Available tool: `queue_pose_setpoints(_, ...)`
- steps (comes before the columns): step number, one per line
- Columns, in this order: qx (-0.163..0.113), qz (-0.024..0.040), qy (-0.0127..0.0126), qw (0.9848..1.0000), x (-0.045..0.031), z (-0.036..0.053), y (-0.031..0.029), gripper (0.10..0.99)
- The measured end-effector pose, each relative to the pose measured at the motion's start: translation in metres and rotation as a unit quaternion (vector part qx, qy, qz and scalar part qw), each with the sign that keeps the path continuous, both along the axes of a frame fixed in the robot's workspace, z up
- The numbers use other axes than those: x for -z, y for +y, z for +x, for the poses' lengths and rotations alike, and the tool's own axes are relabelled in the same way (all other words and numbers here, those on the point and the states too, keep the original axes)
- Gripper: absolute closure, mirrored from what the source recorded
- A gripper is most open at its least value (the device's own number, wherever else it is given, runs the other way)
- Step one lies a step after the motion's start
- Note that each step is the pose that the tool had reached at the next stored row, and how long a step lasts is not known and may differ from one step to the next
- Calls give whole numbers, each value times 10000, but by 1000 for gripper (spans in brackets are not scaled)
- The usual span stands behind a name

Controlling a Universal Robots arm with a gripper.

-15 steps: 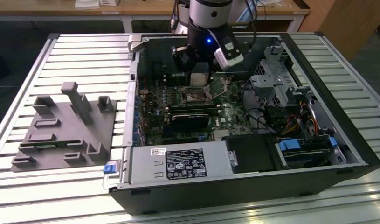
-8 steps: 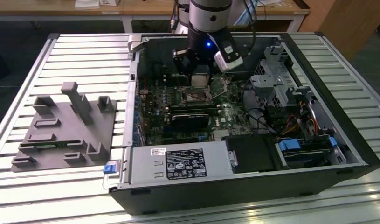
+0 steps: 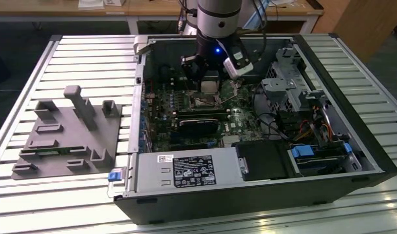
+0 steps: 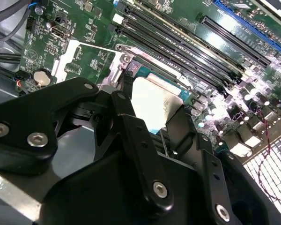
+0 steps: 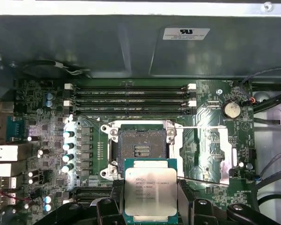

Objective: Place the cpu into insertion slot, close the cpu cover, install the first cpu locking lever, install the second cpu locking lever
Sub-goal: 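Place the cpu into insertion slot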

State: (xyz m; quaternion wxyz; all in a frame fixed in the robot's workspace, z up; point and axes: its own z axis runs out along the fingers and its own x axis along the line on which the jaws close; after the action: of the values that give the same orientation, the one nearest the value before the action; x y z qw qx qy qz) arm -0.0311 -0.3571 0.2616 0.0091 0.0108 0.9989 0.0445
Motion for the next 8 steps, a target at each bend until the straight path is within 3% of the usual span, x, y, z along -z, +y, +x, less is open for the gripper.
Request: queue_pose_setpoints(8,-8,-2,0,10000,73,1,20,545)
